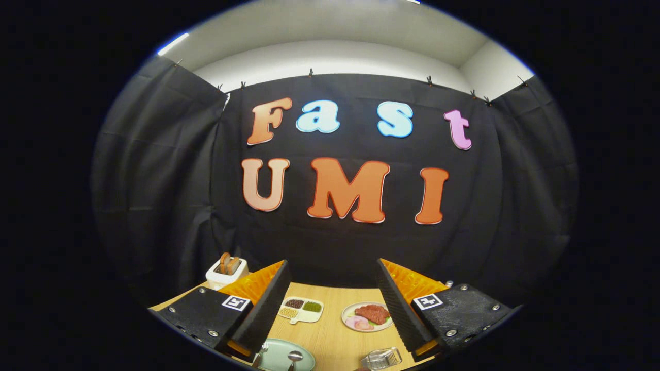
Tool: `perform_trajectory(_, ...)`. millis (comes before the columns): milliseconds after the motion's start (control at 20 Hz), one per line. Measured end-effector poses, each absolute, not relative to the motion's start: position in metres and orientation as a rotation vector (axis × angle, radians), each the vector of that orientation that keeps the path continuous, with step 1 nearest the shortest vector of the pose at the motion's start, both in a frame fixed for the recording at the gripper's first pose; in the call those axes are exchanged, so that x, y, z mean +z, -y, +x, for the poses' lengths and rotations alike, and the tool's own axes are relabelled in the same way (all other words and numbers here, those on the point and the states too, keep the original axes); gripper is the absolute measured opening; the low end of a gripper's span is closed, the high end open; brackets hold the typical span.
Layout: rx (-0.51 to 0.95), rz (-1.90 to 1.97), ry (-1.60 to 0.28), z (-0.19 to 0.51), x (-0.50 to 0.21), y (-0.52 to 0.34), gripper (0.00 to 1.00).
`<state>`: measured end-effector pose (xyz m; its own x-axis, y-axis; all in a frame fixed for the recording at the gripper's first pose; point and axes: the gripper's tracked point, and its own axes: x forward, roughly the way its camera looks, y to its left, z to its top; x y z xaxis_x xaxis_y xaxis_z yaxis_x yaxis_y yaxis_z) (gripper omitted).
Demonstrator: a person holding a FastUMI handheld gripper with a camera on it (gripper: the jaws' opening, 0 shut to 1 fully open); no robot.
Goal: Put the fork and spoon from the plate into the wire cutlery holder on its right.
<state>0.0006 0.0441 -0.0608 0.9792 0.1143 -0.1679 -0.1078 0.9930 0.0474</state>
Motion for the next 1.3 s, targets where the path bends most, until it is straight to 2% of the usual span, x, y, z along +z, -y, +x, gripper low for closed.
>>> perform_trajectory(200, 0.177, 0.047, -0.365, 0.003, -0.114, -0.071, 0.99)
perform_trajectory(450, 0.264, 0.06, -0.725, -0.017, -0.205, -0.105, 0.99)
perform_trajectory(800, 0.34, 0.033, -1.125, -0.065, -0.316, -0.136, 0.92)
perform_trajectory(1050, 0.324, 0.018, -1.337, -0.09, -0.369, -0.141, 0.83)
perform_trajectory(1300, 0.28, 0.051, -1.492, -0.101, -0.407, -0.143, 0.68)
